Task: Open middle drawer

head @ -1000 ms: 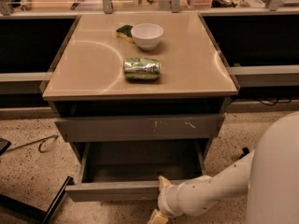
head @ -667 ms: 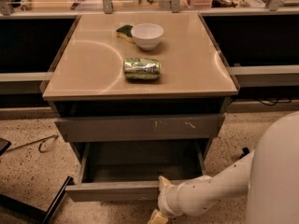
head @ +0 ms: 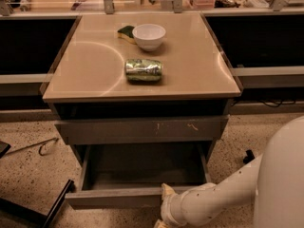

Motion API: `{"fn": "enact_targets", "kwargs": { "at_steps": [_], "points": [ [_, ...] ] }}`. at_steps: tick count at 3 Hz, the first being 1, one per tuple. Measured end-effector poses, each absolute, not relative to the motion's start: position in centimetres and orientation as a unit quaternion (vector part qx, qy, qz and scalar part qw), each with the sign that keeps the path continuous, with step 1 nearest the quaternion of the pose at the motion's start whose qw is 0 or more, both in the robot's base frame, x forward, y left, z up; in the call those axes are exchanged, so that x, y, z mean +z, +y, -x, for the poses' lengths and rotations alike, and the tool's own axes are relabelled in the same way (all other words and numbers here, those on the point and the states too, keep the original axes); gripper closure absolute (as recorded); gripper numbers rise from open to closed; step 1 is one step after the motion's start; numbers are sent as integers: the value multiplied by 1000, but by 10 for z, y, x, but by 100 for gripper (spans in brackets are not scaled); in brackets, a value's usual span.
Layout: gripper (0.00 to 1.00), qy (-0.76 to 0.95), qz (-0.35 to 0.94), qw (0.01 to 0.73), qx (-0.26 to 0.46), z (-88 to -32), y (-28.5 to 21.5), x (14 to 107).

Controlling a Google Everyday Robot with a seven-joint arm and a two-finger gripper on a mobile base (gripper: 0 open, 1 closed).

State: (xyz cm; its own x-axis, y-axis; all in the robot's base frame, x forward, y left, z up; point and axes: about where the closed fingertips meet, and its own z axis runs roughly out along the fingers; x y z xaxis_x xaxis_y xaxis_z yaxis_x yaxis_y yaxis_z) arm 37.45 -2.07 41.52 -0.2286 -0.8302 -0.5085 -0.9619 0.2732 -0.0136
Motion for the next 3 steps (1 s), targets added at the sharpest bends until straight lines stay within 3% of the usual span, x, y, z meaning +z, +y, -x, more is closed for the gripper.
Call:
{"fn": "enact_targets", "kwargs": {
  "at_steps": [1, 3],
  "points": [
    [0, 758, 589, 214, 180, -323, -11, 426],
    [0, 756, 595, 194, 190, -302, -6, 423]
  ]
}}
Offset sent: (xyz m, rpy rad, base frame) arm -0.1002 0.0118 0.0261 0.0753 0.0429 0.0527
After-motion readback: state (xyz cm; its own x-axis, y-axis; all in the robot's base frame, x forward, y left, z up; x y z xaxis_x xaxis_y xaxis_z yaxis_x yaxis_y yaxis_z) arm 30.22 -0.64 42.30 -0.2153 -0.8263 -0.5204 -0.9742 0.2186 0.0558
